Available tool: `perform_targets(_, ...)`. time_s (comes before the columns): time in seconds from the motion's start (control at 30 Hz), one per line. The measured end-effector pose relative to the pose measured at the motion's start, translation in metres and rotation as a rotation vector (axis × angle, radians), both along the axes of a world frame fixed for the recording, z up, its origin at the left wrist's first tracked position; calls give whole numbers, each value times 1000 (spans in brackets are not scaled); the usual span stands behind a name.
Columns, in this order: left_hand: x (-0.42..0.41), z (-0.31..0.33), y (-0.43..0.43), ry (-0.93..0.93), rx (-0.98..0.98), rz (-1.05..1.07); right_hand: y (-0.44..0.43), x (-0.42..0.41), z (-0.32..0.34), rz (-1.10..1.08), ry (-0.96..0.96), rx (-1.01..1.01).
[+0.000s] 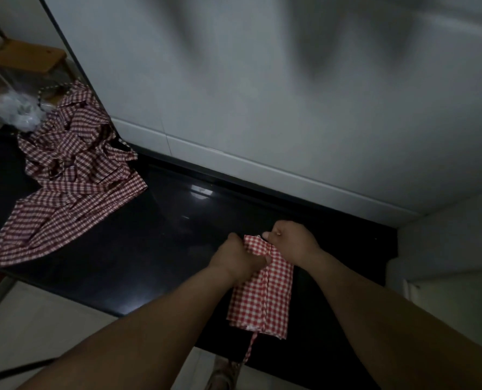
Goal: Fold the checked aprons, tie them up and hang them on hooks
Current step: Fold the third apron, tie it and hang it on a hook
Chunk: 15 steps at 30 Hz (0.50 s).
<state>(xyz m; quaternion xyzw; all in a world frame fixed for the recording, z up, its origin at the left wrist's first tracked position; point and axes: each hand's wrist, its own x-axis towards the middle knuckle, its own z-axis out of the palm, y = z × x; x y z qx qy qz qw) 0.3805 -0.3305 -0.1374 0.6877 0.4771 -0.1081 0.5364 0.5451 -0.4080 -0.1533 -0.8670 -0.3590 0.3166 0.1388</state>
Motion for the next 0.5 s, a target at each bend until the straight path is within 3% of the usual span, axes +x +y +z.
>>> perform_targets(0.13, 26, 1, 16, 36, -123, -82, -2, -7, -1, 33, 126, 105)
perform_targets(0.2, 32, 6, 18, 38, -168, -118, -4, -12, 8, -55, 196, 234)
perform_targets(0.3, 26, 6, 22, -167, -253, 7, -23, -19, 23, -444, 247, 463)
perform_targets(0.37, 14, 15, 29, -379, -308, 127, -46, -26, 37, -576, 561, 499)
perform_targets(0.43, -1, 30, 38, -513, -323, 210, -60, -40, 52, -357, 860, 372)
perform_targets(0.5, -13, 39, 52, -568, -266, 214, -57, -52, 59, -177, 862, 314)
